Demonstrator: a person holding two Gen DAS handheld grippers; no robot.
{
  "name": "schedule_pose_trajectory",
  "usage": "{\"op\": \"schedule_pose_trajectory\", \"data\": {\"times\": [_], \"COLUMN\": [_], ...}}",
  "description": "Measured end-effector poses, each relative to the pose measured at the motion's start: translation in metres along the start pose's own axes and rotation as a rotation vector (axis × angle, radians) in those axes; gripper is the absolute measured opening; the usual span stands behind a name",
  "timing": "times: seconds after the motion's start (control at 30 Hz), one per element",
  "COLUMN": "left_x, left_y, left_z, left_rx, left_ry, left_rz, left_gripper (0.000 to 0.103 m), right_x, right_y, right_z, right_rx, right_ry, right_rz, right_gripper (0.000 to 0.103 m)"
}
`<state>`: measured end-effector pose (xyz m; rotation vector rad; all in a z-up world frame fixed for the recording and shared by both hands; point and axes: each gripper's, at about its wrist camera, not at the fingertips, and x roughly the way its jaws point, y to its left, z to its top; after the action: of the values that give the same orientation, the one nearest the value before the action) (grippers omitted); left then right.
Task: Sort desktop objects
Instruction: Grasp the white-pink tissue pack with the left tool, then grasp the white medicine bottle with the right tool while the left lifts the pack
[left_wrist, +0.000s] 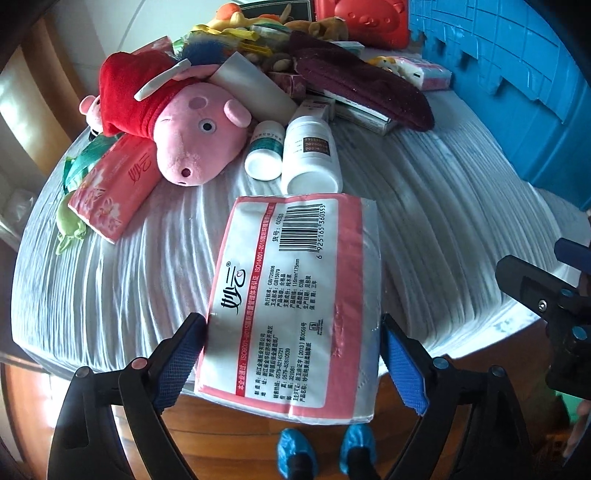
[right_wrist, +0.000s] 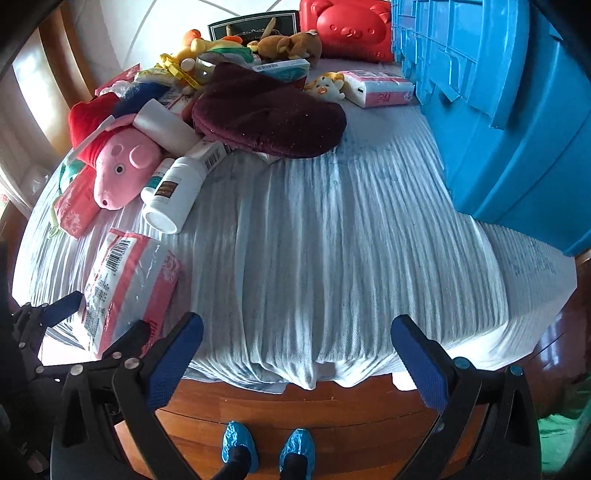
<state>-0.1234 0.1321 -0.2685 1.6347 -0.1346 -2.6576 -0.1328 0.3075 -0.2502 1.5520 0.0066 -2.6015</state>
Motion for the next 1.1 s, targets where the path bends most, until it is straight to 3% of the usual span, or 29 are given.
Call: {"op": "schedule_pose_trajectory", "data": {"times": [0.23, 0.37, 0.6, 0.93, 1.0, 1.03, 1.1], "left_x": [0.009, 0.007, 0.011, 0.037, 0.039, 0.040, 0.041], "left_y": [0.012, 0.028, 0.081, 0.104, 0.105, 0.105, 0.105], "left_z": [0.002, 0.004, 0.025, 0.046, 0.049, 0.050, 0.051], "left_rx": [-0.039, -0.088, -0.186, -0.207, -0.201, -0.200, -0.196], "left_ry": [0.012, -0.016, -0.042, -0.030, -0.030, -0.030, -0.032], "left_rz": [-0.039, 0.008, 0.092, 0.082, 0.078, 0.077, 0.078], "left_gripper": [0.093, 0.086, 0.086, 0.086, 0.086, 0.086, 0.087], "right_x": [0.018, 0.025, 0.033, 0.085, 0.097, 0.103, 0.110], "right_y": [0.008, 0.021, 0.057, 0.106, 0.108, 0.110, 0.112], "right_z": [0.009, 0.018, 0.048, 0.092, 0.093, 0.093, 0.093], "right_rx": [-0.034, -0.053, -0.082, -0.071, -0.074, -0.073, -0.082], "right_ry": [0.013, 0.014, -0.023, -0.002, 0.028, 0.043, 0.054], "right_rz": [0.037, 0.069, 0.131, 0.157, 0.163, 0.168, 0.157], "right_gripper": [0.103, 0.103, 0.103, 0.102, 0.080, 0.060, 0.050]}}
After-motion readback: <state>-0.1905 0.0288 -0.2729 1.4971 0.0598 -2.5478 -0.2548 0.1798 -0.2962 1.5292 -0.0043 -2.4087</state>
